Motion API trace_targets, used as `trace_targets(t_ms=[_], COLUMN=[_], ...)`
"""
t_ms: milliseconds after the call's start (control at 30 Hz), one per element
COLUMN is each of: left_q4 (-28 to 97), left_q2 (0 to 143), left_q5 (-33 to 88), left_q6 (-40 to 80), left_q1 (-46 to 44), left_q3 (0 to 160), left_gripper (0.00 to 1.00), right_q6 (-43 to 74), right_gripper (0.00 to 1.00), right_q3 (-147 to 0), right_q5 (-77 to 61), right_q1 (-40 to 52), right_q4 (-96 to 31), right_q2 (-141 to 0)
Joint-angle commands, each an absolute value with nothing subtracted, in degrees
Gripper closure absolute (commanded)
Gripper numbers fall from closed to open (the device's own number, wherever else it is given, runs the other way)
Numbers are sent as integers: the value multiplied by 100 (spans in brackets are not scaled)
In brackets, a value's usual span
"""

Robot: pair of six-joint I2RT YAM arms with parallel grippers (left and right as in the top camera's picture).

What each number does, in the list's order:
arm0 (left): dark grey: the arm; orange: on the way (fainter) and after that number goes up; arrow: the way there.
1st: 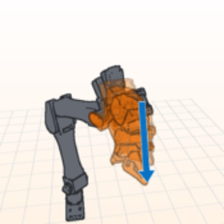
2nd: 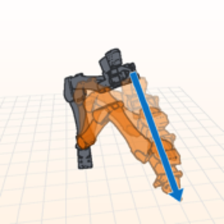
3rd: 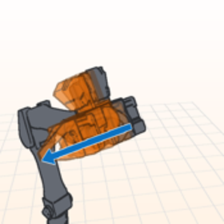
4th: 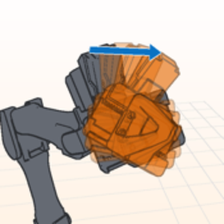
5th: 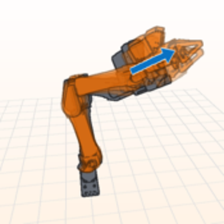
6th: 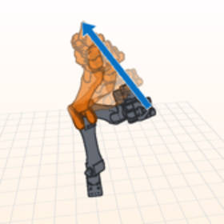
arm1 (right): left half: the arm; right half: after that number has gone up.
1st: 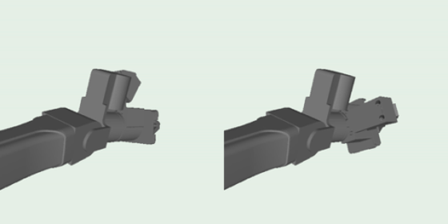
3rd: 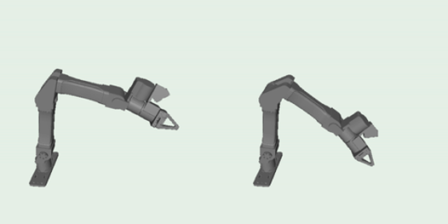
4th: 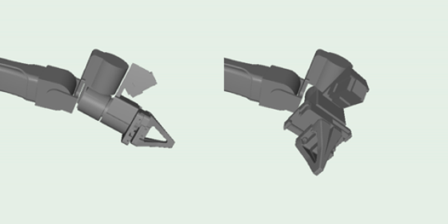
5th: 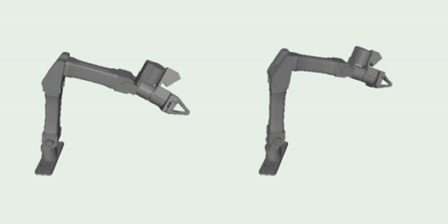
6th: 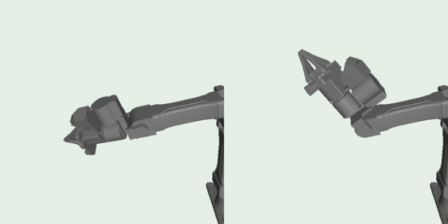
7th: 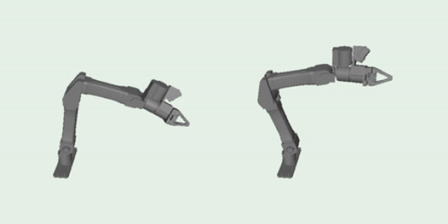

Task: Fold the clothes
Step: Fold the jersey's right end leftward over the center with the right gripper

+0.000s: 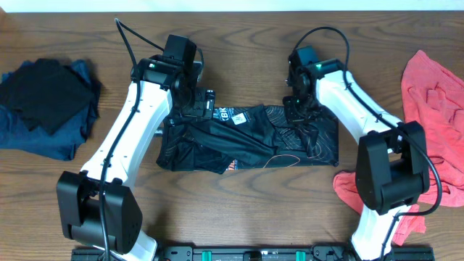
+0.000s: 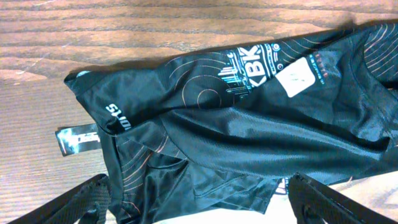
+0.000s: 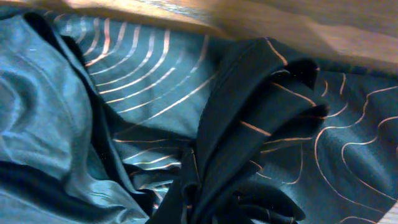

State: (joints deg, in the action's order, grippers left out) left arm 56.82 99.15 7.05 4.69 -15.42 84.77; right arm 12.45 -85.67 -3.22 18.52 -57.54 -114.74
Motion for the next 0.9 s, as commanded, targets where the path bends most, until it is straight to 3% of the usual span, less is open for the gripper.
trace_targets(t_ms=[0, 233, 333, 533, 867], left_q4=[5719, 5719, 5719, 5721, 5719], left_q2=[9915, 9915, 9915, 9915, 9915], left_q5=[637, 637, 637, 637, 637], left_q6=[497, 497, 497, 497, 497], left_q1=[-1516, -1516, -1516, -1518, -1518], left_q3=[8464, 8464, 8464, 8464, 8464], left_gripper=[8, 8, 8, 8, 8], right_q6=[1326, 462, 318, 1378, 1634], right_gripper=[79, 55, 78, 76, 74], right_q3=[-8615, -8615, -8615, -8615, -8458], right_q5=[-336, -1406, -1120, 174, 882], right_q1=[2016, 2104, 2067, 1896, 1839], right_q4=[-5743, -5804, -5811, -5830, -6090], right_q2=[-11531, -11531, -11531, -11491, -11487])
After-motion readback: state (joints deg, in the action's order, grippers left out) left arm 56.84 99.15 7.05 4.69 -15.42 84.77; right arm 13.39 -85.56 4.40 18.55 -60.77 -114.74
